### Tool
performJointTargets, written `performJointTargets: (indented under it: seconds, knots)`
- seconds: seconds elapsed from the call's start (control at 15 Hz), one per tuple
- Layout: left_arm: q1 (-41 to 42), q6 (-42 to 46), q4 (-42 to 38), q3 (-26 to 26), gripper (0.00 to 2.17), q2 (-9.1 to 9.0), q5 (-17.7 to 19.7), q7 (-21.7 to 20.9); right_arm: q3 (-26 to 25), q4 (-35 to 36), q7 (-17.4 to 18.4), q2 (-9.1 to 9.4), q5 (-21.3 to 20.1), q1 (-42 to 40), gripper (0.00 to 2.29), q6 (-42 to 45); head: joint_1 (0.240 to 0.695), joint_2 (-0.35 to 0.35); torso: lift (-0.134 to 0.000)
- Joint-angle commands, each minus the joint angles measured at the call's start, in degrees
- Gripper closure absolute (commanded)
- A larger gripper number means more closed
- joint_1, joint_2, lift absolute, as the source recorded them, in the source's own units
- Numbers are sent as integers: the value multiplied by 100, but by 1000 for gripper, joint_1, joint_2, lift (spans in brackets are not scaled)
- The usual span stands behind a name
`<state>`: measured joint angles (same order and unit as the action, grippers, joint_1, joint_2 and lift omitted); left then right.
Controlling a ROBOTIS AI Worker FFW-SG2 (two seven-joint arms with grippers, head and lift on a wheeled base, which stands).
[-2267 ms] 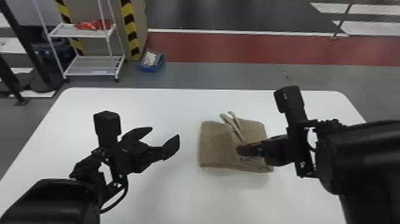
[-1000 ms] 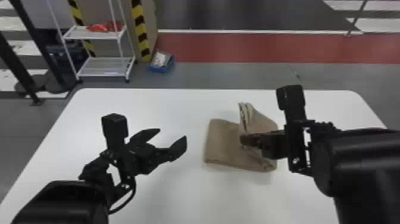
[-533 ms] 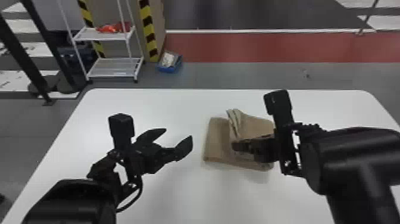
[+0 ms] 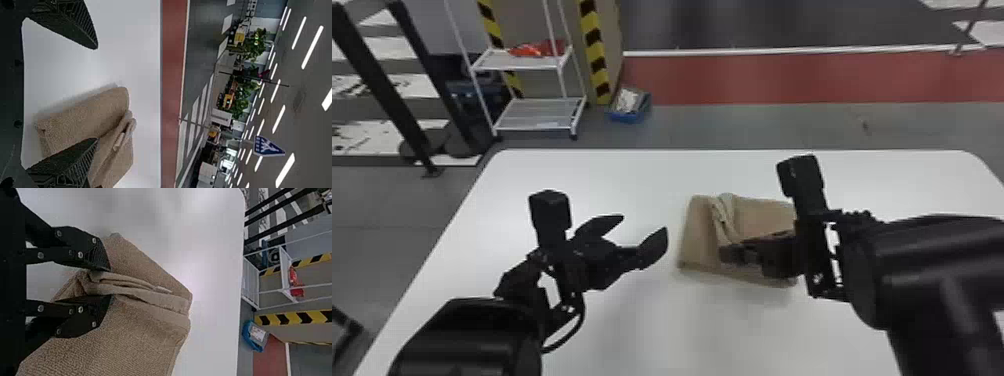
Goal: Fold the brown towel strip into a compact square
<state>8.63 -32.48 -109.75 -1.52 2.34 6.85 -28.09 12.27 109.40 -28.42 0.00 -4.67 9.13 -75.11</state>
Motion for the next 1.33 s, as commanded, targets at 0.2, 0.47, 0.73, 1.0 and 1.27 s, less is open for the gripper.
performJointTargets:
  seconds: [0.2, 0.47, 0.73, 1.0, 1.27]
  knots:
    - [7, 0, 6, -15, 43, 4, -9, -3, -172, 55, -14, 5, 274, -174, 39, 396, 695, 97, -124]
    - [7, 0, 15, -15, 43, 4, -9, -3, -524, 706, -497, 5, 388, -412, 336, -554, 695, 96, -124]
    - [16, 0, 15, -15, 43, 4, -9, -12, -498, 1127, -919, -9, 169, -755, 1649, -1116, 695, 98, -124]
    - [51, 0, -3, 11, 43, 4, -9, -21, -427, 846, -884, 0, -412, -552, 1693, -1134, 695, 91, -124]
    - [86, 0, -29, 2, 43, 4, -9, -38, -577, -33, -717, 5, -702, 63, 1693, -1274, 695, 55, -124]
